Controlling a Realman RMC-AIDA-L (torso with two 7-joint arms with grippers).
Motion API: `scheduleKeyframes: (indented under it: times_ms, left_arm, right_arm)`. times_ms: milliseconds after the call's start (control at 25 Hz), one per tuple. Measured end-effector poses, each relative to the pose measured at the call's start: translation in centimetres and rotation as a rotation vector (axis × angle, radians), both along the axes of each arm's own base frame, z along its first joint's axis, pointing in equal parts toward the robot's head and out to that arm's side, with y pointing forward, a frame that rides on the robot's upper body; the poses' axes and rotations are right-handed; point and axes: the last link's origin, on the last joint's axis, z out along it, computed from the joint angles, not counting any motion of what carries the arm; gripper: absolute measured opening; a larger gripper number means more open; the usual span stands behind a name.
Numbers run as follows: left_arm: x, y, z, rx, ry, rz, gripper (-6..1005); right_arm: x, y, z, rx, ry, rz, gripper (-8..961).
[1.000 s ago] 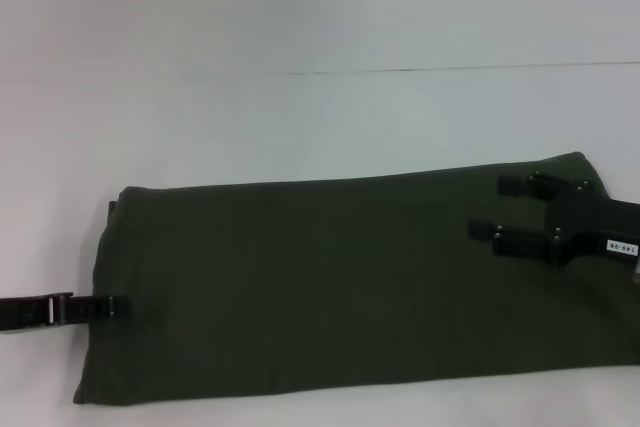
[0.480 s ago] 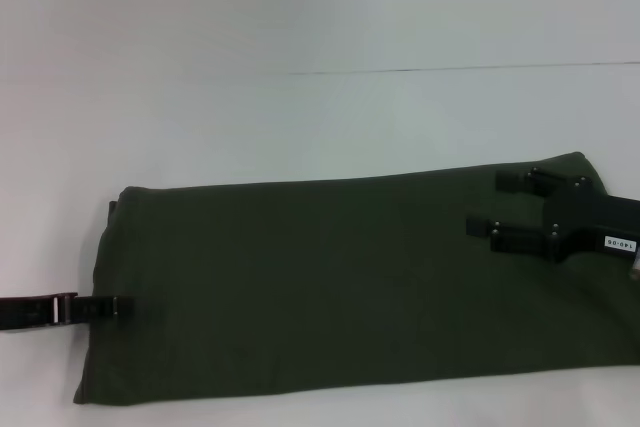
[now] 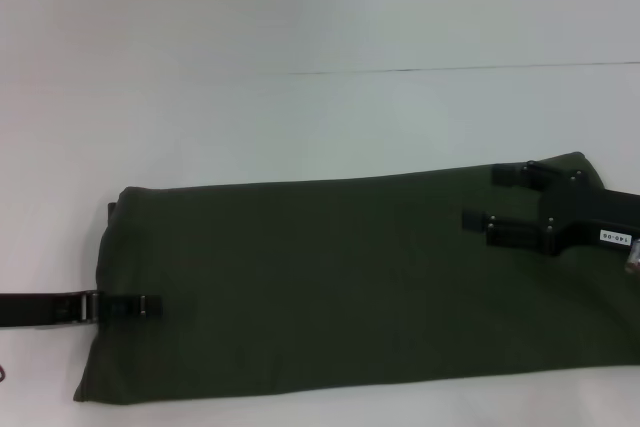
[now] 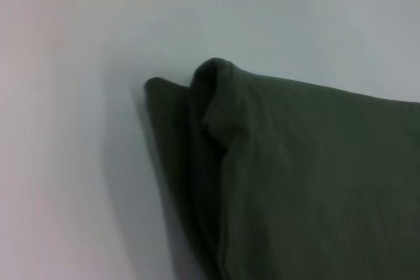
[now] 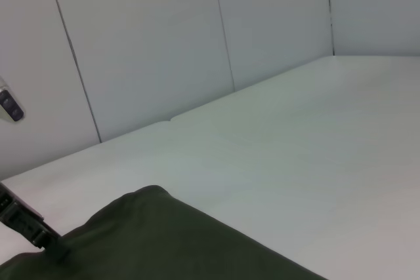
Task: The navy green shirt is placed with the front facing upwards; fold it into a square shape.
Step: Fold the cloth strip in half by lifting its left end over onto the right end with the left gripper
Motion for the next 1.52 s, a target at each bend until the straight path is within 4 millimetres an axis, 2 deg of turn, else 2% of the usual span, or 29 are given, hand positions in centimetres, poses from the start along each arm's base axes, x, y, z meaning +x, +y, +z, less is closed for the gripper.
scheduleKeyframes:
  times_ms: [200,640,840,1280,1520]
  left_arm:
    - [0.4,0.2,-0.6,-0.016,-0.018,-0.005,751]
    - [0.7,0.5,-0.4,-0.004,-0.03,-0.002,654]
    - [0.7,0.5,-0.5,-0.01,-0.027,-0.001,397]
    - [0.6,0.3,-0.6,-0.018,-0.025,0.001,163]
    - [0.3,0.4,0.4,0.005,0.002,-0.007,120]
  right_arm:
    - [0.2,-0.1,0.1,0.004,-0.001,-0.007,899]
    - [0.4,-0.5,-0.3,-0.007,0.011,-0.019,900]
    - [0.5,-0.6,-0.2,-0.006,0.018,-0.021,899]
    - [0.4,-0.7,-0.3,-0.013,0.019,-0.015,898]
    - [0.4,-0.7,-0.3,-0.011,0.024,-0.017,898]
